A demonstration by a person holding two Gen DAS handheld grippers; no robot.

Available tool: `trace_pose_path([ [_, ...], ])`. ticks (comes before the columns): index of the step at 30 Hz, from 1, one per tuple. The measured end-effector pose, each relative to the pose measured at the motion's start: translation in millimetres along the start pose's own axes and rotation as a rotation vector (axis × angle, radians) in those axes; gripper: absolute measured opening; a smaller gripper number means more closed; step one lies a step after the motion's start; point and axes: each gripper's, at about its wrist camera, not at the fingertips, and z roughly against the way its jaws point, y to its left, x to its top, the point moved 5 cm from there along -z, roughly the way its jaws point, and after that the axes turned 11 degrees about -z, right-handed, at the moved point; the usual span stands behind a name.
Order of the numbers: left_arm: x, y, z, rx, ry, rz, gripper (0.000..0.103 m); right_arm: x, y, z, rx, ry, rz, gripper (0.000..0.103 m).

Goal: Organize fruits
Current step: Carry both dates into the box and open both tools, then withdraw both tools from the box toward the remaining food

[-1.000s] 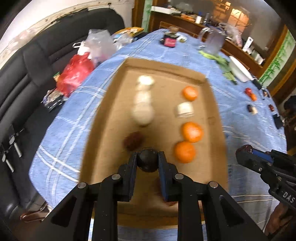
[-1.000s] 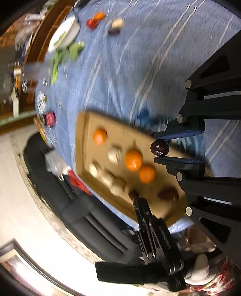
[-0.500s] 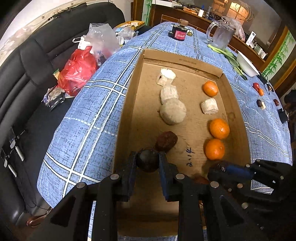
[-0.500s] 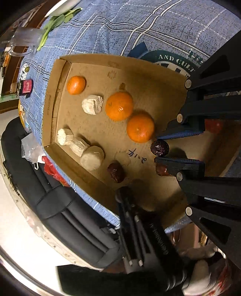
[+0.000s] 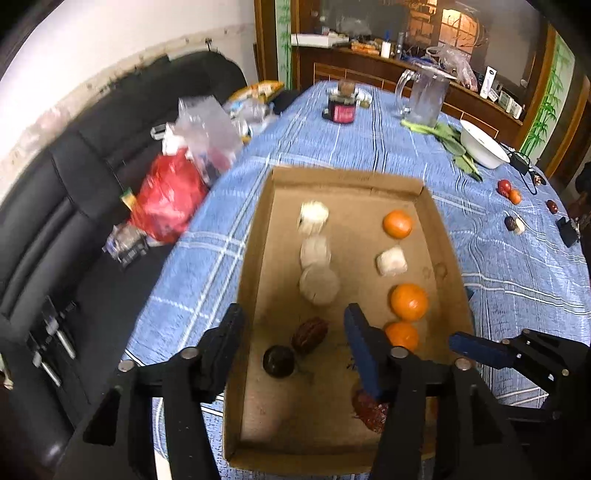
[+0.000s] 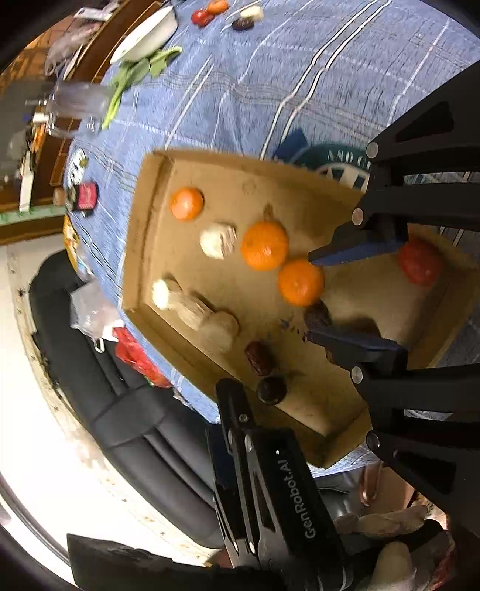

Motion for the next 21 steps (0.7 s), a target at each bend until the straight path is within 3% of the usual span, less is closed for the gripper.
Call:
trace_pose_path([
  [12, 17.5, -66.7, 48.7, 0.102, -0.096, -0.136, 0.063, -13.2, -46.5, 40.1, -0.020, -0.062, -0.082, 0.047],
  [21, 19.0, -110.0, 76.4, 0.115, -0.141, -0.188, 0.067, -27.7, -80.0, 74.7, -0.027, -0.100, -0.110, 0.051],
])
